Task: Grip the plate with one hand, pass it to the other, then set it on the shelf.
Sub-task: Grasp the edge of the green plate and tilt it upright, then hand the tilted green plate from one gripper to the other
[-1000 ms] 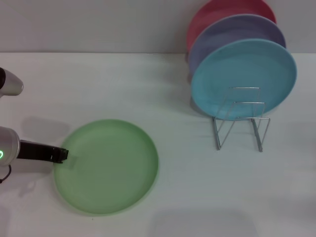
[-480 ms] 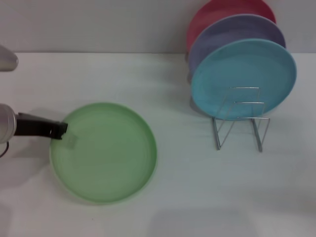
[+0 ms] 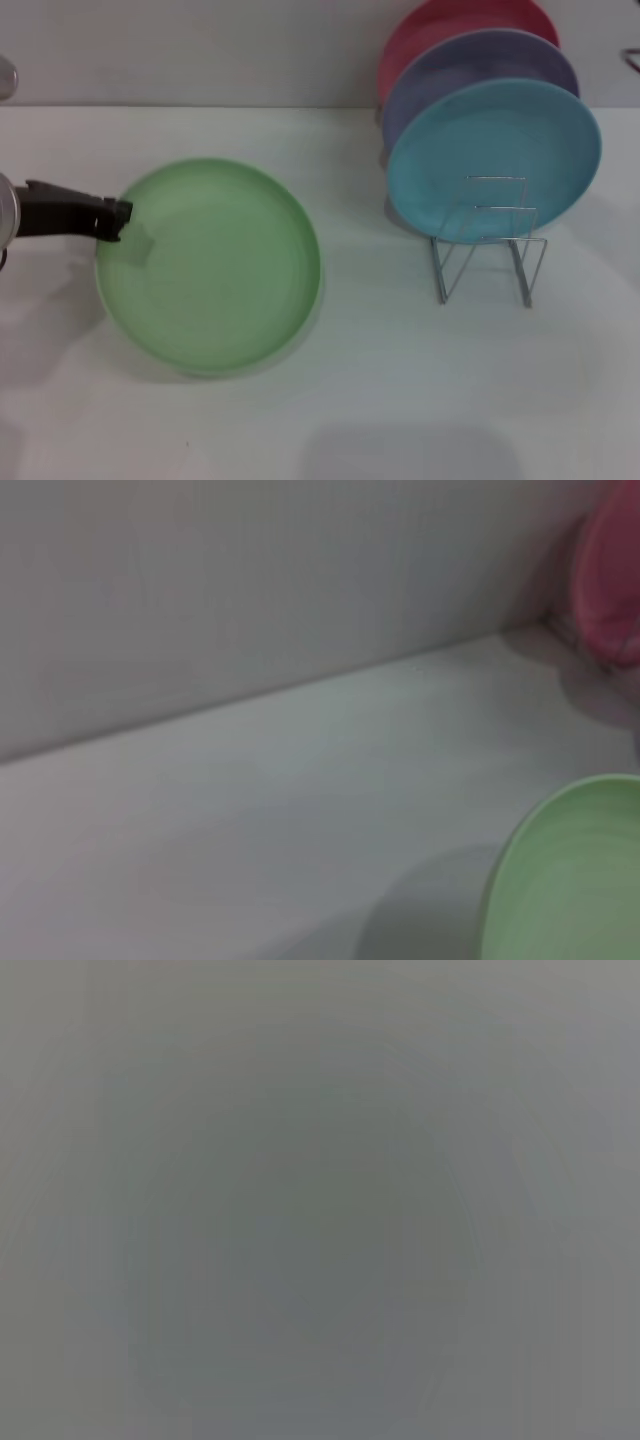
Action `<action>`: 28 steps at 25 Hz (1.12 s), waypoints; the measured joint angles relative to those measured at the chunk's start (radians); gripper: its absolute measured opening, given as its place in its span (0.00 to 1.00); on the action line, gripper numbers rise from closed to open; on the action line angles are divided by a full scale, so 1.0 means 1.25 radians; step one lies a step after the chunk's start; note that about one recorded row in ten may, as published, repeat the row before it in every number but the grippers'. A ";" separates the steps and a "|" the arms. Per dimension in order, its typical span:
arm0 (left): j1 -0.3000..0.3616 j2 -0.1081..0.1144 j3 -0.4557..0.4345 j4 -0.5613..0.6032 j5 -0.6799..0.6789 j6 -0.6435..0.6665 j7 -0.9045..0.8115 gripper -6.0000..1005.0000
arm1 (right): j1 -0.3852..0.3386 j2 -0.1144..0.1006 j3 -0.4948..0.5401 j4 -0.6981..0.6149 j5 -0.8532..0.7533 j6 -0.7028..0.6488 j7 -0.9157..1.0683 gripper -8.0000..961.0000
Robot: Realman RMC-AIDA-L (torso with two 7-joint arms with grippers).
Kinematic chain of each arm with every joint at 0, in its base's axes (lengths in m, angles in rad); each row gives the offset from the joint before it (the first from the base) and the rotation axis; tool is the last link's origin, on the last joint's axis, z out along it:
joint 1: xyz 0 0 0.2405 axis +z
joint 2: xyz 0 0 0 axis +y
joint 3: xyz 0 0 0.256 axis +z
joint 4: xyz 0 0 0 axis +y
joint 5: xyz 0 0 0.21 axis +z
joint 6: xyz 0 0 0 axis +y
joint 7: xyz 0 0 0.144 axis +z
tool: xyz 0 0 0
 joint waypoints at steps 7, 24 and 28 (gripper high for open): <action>0.001 0.000 0.004 -0.035 0.000 0.030 0.000 0.05 | 0.081 -0.018 -0.031 0.305 -0.597 -0.084 0.666 0.86; -0.012 0.000 0.033 -0.037 -0.017 0.061 0.001 0.05 | 0.333 -0.018 -0.198 0.235 -1.218 0.063 1.203 0.85; -0.014 0.000 0.035 -0.037 -0.020 0.061 0.002 0.05 | 0.347 -0.017 -0.204 0.214 -1.231 0.063 1.203 0.85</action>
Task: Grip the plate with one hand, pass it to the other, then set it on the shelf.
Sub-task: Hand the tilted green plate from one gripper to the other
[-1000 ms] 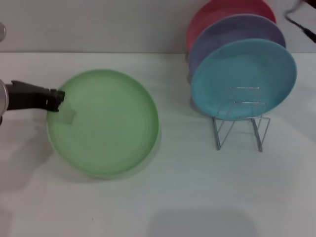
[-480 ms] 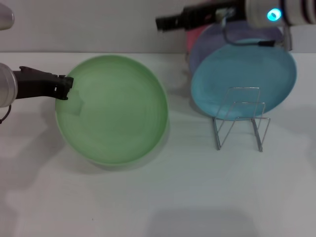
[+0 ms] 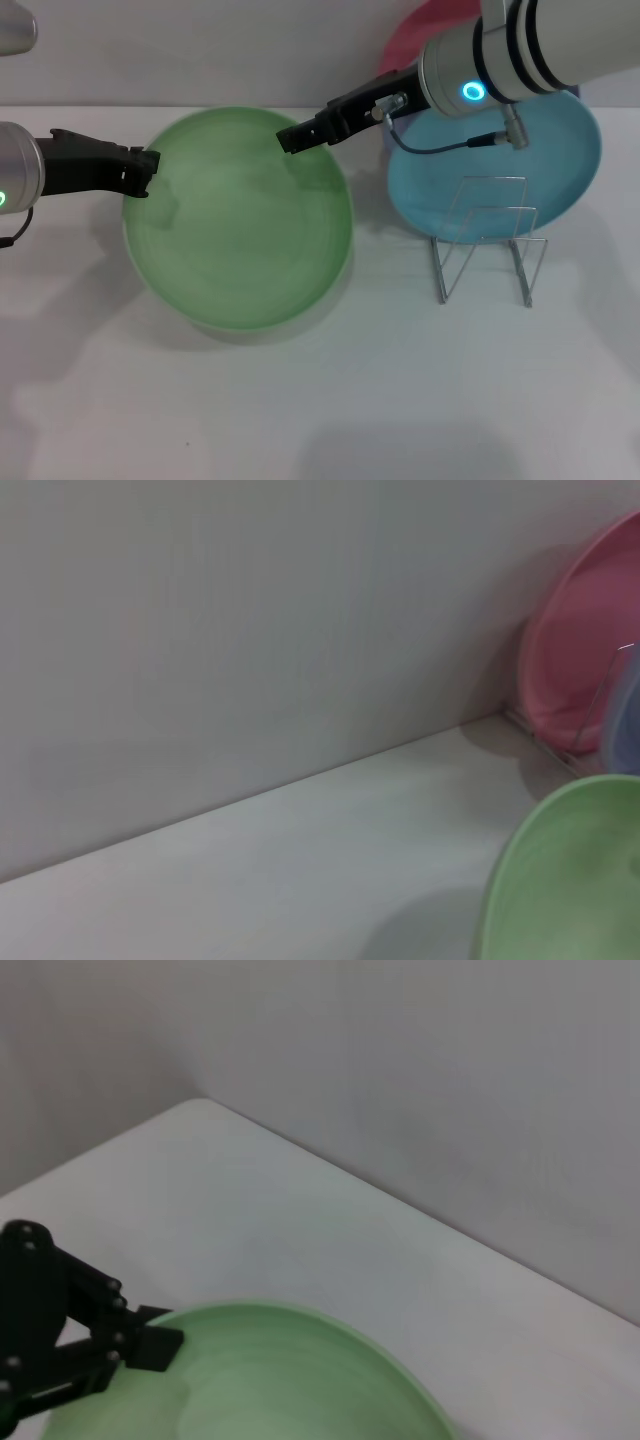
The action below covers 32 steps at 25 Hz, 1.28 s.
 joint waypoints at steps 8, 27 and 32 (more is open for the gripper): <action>0.000 0.000 0.001 0.000 -0.002 0.000 0.000 0.05 | 0.012 0.001 -0.011 -0.029 -0.001 -0.014 -0.005 0.82; 0.000 0.000 0.004 -0.001 -0.010 -0.003 0.001 0.07 | 0.039 0.006 -0.035 -0.103 -0.002 -0.064 -0.031 0.75; 0.000 0.000 0.011 -0.007 -0.010 -0.004 0.001 0.08 | 0.044 0.007 -0.041 -0.120 -0.002 -0.076 -0.032 0.58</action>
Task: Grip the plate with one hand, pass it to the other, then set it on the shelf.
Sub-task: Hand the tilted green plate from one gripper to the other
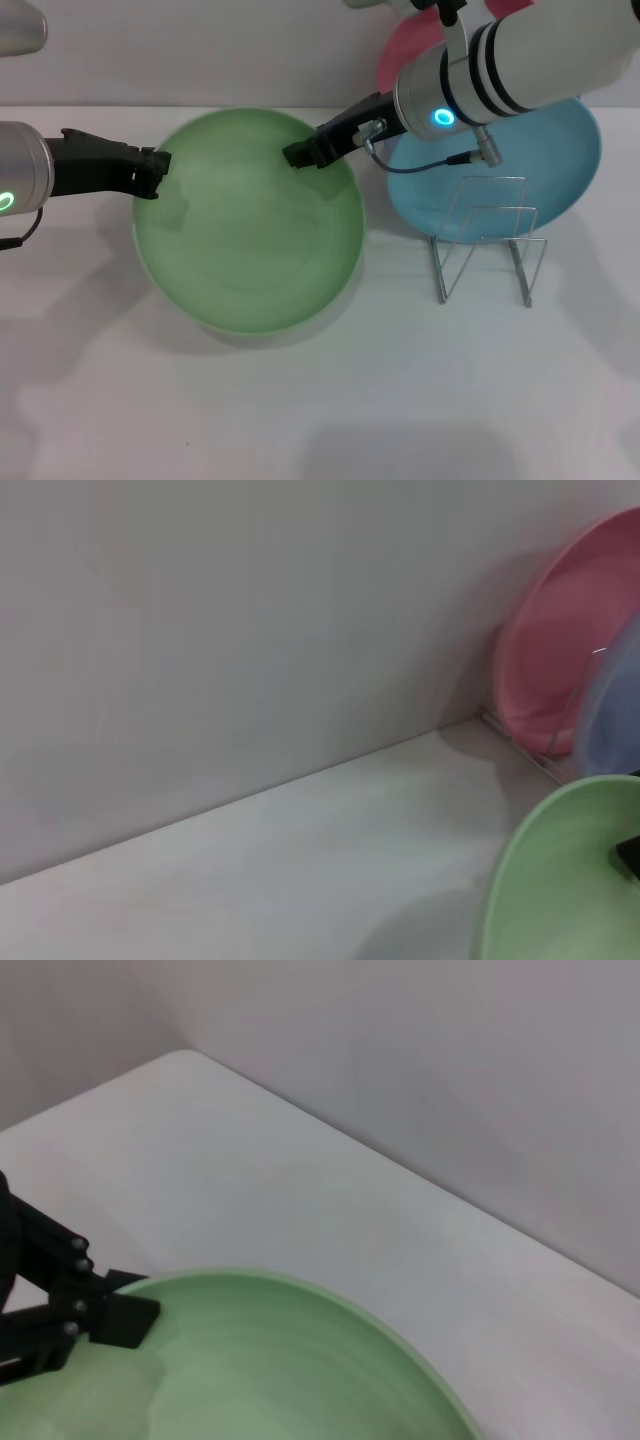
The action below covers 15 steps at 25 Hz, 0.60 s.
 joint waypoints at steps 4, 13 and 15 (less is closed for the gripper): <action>0.000 0.000 0.000 -0.001 -0.001 0.001 0.000 0.08 | -0.011 0.008 -0.001 -0.003 0.004 -0.026 -0.059 0.39; 0.010 0.002 -0.017 0.003 -0.095 0.017 0.041 0.10 | -0.061 0.013 -0.001 0.053 0.009 -0.043 -0.091 0.16; 0.010 0.000 -0.017 0.004 -0.103 0.021 0.046 0.10 | -0.066 0.013 -0.002 0.061 0.010 -0.043 -0.091 0.16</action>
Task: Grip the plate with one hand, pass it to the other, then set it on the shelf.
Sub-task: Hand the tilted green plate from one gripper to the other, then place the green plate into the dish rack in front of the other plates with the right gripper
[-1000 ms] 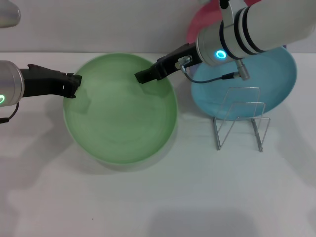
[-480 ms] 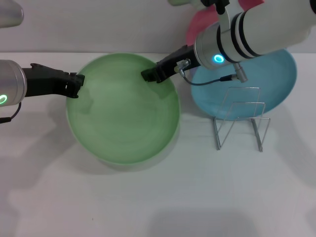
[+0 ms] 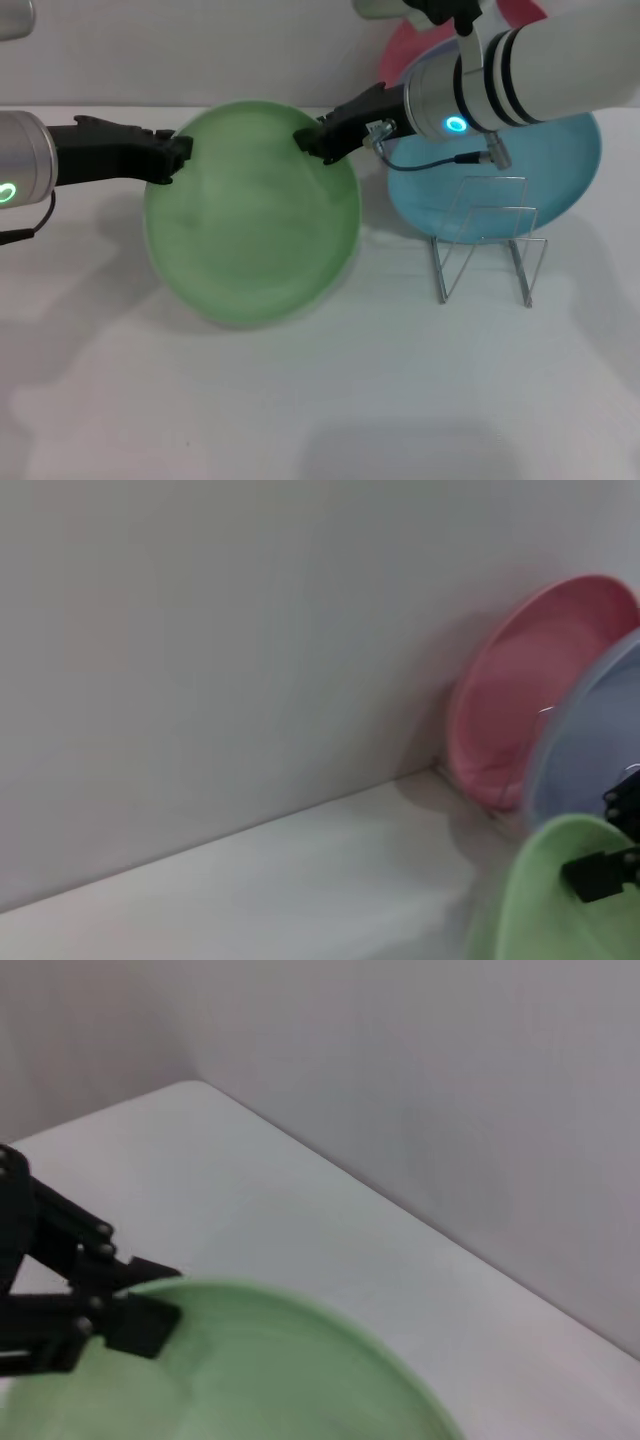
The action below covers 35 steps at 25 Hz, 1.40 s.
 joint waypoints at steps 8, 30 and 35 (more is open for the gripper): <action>0.002 -0.001 0.003 -0.005 -0.002 0.005 0.001 0.23 | -0.025 0.000 -0.001 0.037 -0.002 0.008 -0.002 0.16; 0.180 0.000 0.038 -0.097 -0.002 0.323 0.070 0.53 | -0.245 0.003 0.043 0.318 0.073 -0.073 -0.272 0.05; 0.216 0.000 0.101 -0.051 -0.002 0.482 0.094 0.53 | -0.369 0.003 0.046 0.365 0.315 -0.134 -0.583 0.05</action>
